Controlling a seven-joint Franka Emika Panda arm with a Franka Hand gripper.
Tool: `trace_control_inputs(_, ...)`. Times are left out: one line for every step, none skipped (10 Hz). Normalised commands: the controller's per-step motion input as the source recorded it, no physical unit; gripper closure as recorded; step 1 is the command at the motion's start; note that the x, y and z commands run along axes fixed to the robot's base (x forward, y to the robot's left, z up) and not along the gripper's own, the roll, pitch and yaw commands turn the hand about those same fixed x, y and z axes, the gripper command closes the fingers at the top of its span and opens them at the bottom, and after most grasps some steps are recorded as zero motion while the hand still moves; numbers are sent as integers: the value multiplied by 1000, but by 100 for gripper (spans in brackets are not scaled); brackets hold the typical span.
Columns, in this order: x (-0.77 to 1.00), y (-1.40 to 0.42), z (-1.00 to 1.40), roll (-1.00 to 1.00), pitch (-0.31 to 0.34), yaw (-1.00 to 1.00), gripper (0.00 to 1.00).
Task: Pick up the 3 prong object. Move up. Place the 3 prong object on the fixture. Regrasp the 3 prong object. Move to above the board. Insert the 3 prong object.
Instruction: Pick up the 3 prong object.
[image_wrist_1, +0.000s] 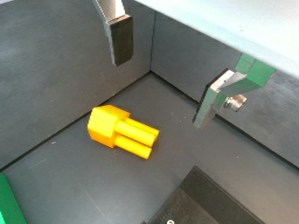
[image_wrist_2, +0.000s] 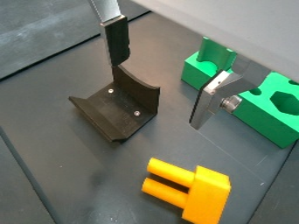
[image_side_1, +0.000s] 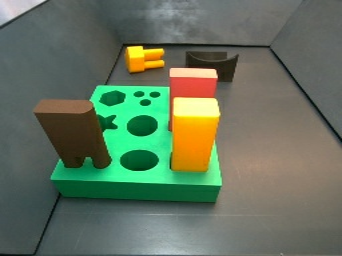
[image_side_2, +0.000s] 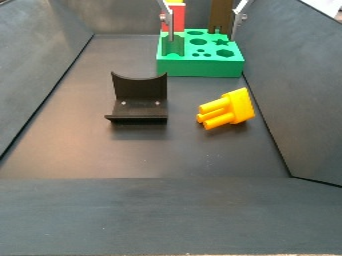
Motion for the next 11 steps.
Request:
trace_control_inputs(20, 0, -9, 0, 0, 0, 0)
trace_control_inputs(206, 243, -257, -104, 77, -183, 0)
trace_control_inputs(-183, 0, -686, -9, 0, -943, 0)
trace_control_inputs(-151, 0, -737, -14, 0, -966, 0)
trace_control_inputs(-171, 3, -783, 0, 0, -991, 0)
trace_control_inputs(-183, 11, -806, 0, -9, -989, 0)
trace_control_inputs(-257, 80, -809, 0, -24, -940, 0)
trace_control_inputs(-337, 151, -806, -10, -17, -871, 0)
trace_control_inputs(-354, 163, -806, -14, -17, -857, 0)
trace_control_inputs(-383, 174, -811, -21, -21, -837, 0)
trace_control_inputs(-269, 3, -683, -51, -147, -840, 0)
